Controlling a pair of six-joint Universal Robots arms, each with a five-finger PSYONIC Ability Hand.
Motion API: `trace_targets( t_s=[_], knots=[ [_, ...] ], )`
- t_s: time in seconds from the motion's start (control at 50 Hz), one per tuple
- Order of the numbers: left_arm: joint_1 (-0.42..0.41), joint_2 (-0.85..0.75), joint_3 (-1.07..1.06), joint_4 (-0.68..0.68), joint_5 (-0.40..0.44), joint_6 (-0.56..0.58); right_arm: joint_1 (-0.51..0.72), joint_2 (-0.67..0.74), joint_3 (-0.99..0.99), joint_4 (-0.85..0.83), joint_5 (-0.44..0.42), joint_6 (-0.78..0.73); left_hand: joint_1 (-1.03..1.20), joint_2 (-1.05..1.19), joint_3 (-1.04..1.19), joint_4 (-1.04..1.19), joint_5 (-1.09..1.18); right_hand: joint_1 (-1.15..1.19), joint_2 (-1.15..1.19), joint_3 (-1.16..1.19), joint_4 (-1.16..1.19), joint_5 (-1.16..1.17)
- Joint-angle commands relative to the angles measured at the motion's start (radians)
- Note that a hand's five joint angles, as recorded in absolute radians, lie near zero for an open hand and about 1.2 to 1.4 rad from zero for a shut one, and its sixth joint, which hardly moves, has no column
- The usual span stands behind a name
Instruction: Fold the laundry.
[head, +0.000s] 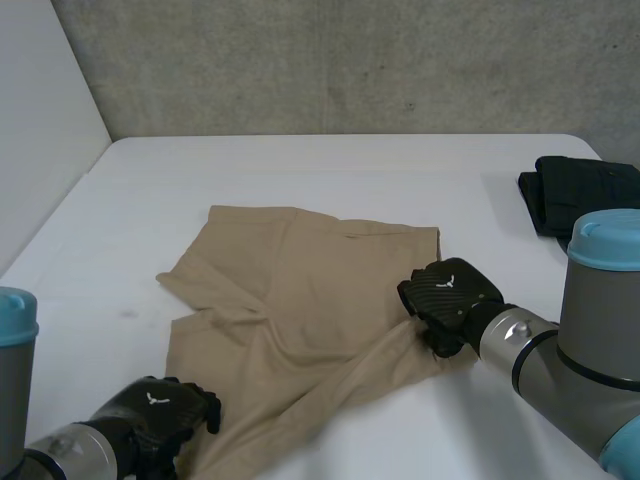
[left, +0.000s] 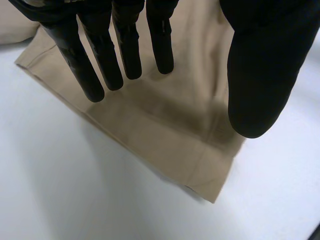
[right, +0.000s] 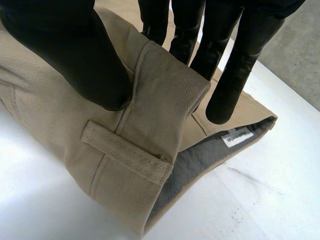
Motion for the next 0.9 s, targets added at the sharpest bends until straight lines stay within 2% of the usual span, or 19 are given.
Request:
trace_targets(
  t_s=[0.02,0.14,0.18,0.22,0.24,0.3,0.36,0.48,0.62,0.82,0.9],
  knots=[
    [-0.06,-0.022,0.007,0.005,-0.012,-0.001,-0.026,0.006,0.003,-0.014,0.0,0.041,0.095,0.089,0.089,0.082,0.078,0.41,0.226,0.215,0.206,0.234],
    [-0.095,-0.034,0.016,0.011,-0.012,-0.025,-0.028,0.012,0.006,-0.016,0.0,0.042,0.18,0.174,0.174,0.167,0.163,0.41,0.226,0.215,0.206,0.234],
    [-0.112,-0.042,0.016,0.02,-0.012,-0.03,-0.028,0.012,0.007,-0.016,0.0,0.042,0.27,0.264,0.265,0.258,0.254,0.41,0.226,0.215,0.206,0.234],
    [-0.117,-0.051,0.016,0.032,-0.019,-0.03,-0.028,0.012,0.008,-0.016,0.002,0.042,0.379,0.373,0.373,0.366,0.363,0.41,0.226,0.215,0.206,0.234],
    [-0.12,-0.066,0.018,0.046,-0.038,-0.03,-0.028,0.012,0.008,-0.016,0.0,0.042,0.51,0.504,0.504,0.498,0.494,0.41,0.226,0.215,0.206,0.234],
    [-0.124,-0.077,0.018,0.072,-0.079,-0.031,-0.031,0.011,0.008,-0.016,0.002,0.044,0.646,0.64,0.641,0.634,0.63,0.41,0.226,0.215,0.206,0.234],
    [-0.14,-0.091,0.016,0.103,-0.136,-0.031,-0.033,0.009,0.006,-0.014,0.003,0.042,0.913,0.907,0.907,0.9,0.897,0.41,0.226,0.215,0.206,0.234],
    [-0.197,-0.12,0.018,0.109,-0.18,-0.036,-0.042,0.009,0.003,-0.01,0.003,0.041,0.928,0.922,0.922,0.915,0.912,0.41,0.226,0.215,0.206,0.234],
    [-0.21,-0.037,0.028,0.106,-0.185,-0.059,-0.048,0.008,0.008,-0.008,-0.004,0.041,0.928,0.922,0.922,0.915,0.912,0.41,0.226,0.215,0.206,0.234],
    [-0.187,-0.011,0.051,0.112,-0.193,-0.054,-0.04,0.009,0.003,-0.013,-0.007,0.045,0.928,0.922,0.922,0.915,0.912,0.41,0.226,0.215,0.206,0.234],
    [-0.126,-0.01,0.114,0.14,-0.199,-0.036,-0.037,0.009,-0.009,-0.013,-0.006,0.044,0.928,0.922,0.922,0.915,0.912,0.41,0.226,0.215,0.206,0.234]
  ],
)
